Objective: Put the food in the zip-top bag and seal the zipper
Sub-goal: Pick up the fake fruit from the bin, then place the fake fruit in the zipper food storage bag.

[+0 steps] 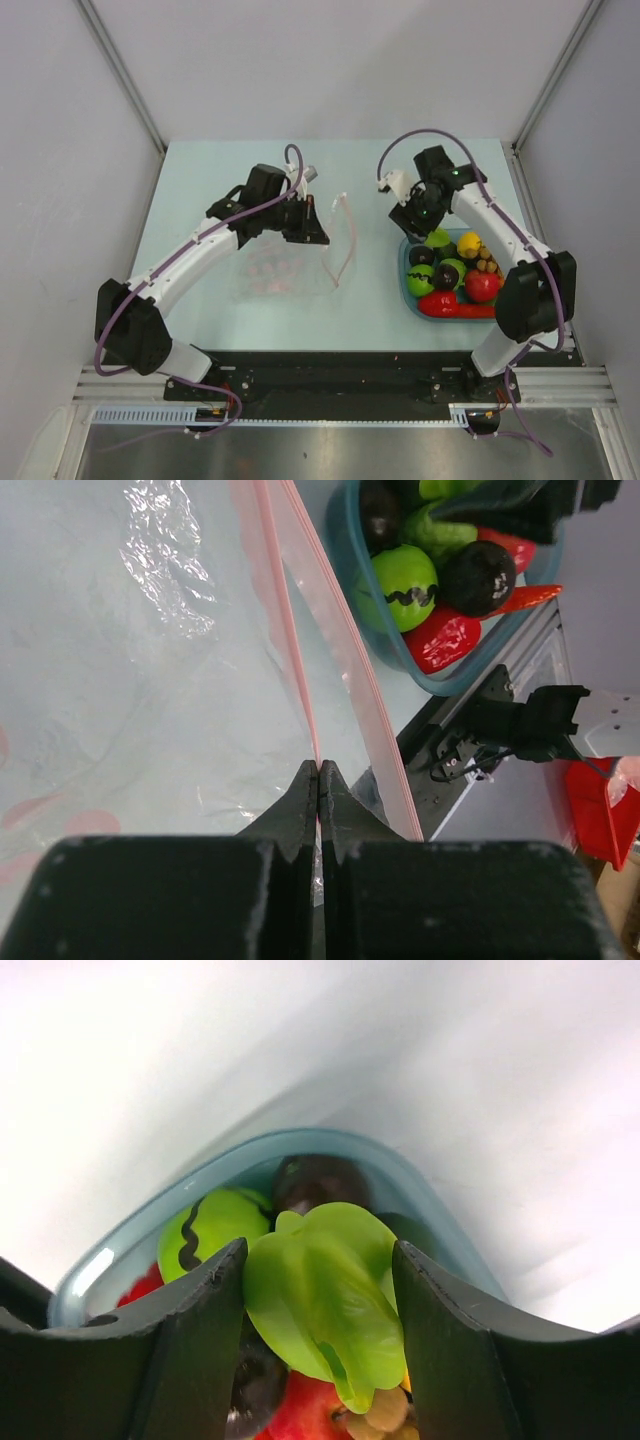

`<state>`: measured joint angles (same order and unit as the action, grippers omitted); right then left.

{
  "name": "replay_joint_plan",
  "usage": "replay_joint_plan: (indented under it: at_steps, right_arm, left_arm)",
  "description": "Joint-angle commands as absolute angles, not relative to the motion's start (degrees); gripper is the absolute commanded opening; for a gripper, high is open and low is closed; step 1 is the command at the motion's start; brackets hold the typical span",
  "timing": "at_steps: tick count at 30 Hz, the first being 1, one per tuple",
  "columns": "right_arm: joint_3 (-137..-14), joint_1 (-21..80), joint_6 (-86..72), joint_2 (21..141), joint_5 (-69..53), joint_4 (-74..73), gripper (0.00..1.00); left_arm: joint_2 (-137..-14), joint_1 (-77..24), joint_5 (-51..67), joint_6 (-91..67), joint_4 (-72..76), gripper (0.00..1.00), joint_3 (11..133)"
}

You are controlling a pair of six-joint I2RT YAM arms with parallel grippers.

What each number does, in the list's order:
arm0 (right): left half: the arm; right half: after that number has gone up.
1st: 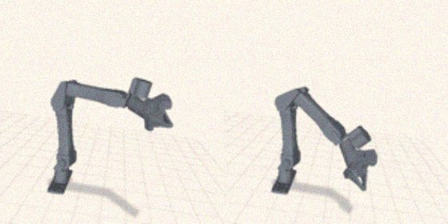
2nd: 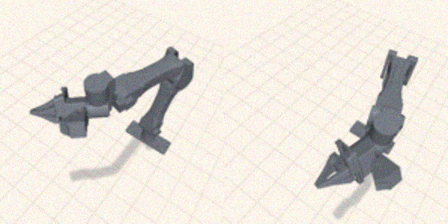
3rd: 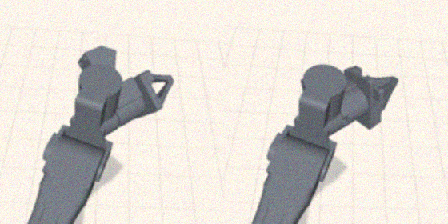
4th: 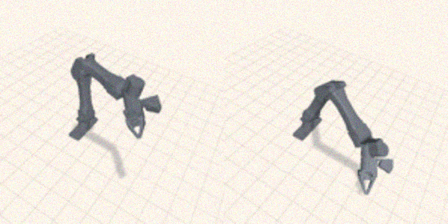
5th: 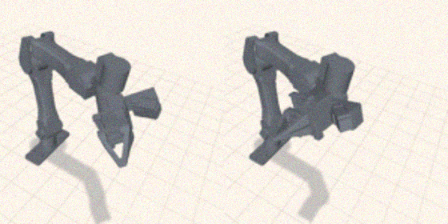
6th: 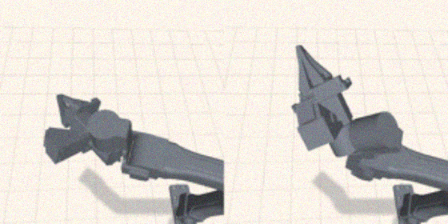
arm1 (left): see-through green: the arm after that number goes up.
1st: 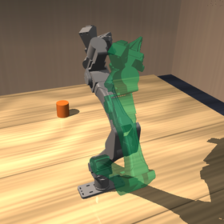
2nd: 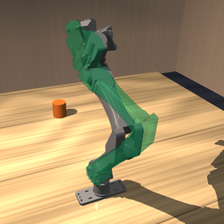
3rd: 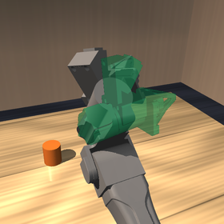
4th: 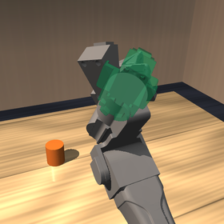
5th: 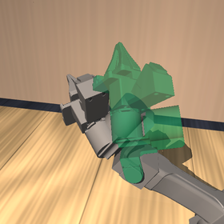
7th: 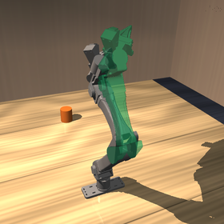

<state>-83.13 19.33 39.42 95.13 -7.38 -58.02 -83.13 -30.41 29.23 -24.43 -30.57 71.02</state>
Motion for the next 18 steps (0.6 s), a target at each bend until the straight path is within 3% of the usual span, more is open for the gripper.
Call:
replay_joint_plan:
  at_steps: [1,6,9,18]
  right_arm:
    - [-91.8,16.2,32.6,90.4,-14.7,-57.1,0.5]
    - [-98.0,12.4,22.5,86.9,-28.5,-51.5,0.46]
    - [-96.2,12.0,10.6,82.3,-36.9,-38.8,0.47]
    - [-86.2,16.7,-25.3,80.0,-43.4,-6.6,0.45]
  left_arm:
    - [-83.0,-30.1,34.8,-24.9,-25.7,0.0,72.7]
    - [-84.7,-30.0,38.0,-28.3,-20.9,0.0,75.2]
    - [-86.1,-30.0,40.5,-30.7,-17.9,0.0,76.7]
    - [-86.9,-29.0,46.2,-38.5,-8.8,0.0,77.3]
